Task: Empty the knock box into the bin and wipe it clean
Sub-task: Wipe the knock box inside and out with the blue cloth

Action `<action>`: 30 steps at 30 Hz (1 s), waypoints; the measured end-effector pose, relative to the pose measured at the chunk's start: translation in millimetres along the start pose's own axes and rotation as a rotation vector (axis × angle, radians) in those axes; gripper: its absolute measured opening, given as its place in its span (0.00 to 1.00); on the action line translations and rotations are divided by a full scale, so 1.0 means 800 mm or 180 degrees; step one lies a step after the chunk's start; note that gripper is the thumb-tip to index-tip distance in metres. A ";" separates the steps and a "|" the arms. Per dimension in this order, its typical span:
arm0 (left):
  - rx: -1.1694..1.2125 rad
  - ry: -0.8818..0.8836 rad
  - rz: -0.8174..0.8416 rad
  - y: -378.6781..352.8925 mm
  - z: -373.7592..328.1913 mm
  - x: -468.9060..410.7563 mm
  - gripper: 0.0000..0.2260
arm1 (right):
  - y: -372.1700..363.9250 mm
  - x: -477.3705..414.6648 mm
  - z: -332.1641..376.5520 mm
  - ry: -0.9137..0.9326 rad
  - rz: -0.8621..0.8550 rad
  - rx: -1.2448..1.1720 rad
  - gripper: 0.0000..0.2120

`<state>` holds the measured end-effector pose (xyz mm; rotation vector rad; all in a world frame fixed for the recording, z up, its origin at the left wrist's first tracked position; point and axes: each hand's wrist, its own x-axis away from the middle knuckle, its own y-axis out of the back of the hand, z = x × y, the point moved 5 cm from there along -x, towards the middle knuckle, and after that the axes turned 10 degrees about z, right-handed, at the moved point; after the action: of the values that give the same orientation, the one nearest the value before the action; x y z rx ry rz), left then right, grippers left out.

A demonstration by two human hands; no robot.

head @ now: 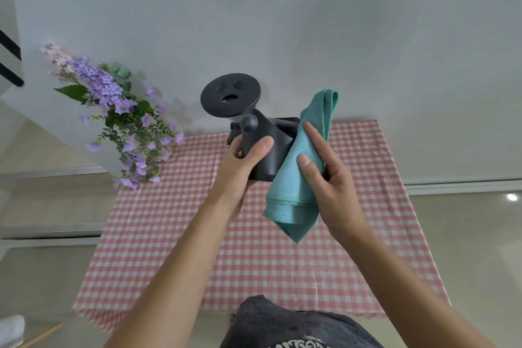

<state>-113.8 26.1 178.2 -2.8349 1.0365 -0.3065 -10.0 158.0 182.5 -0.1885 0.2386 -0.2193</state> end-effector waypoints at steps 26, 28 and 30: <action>-0.1366 -0.0442 -0.0323 0.014 -0.014 0.014 0.38 | 0.010 0.017 -0.024 -0.0343 0.0149 -0.0256 0.22; -0.1416 -0.0499 -0.0184 0.017 -0.018 0.016 0.38 | 0.016 0.017 -0.024 -0.0396 0.0262 -0.0192 0.23; -0.1490 -0.0581 0.0137 0.018 -0.022 0.021 0.42 | 0.029 0.014 -0.022 -0.0525 0.0333 -0.0099 0.22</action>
<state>-114.5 3.9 195.1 -3.1517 1.2663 0.2288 0.4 174.9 158.3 -0.2230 0.0875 -0.0955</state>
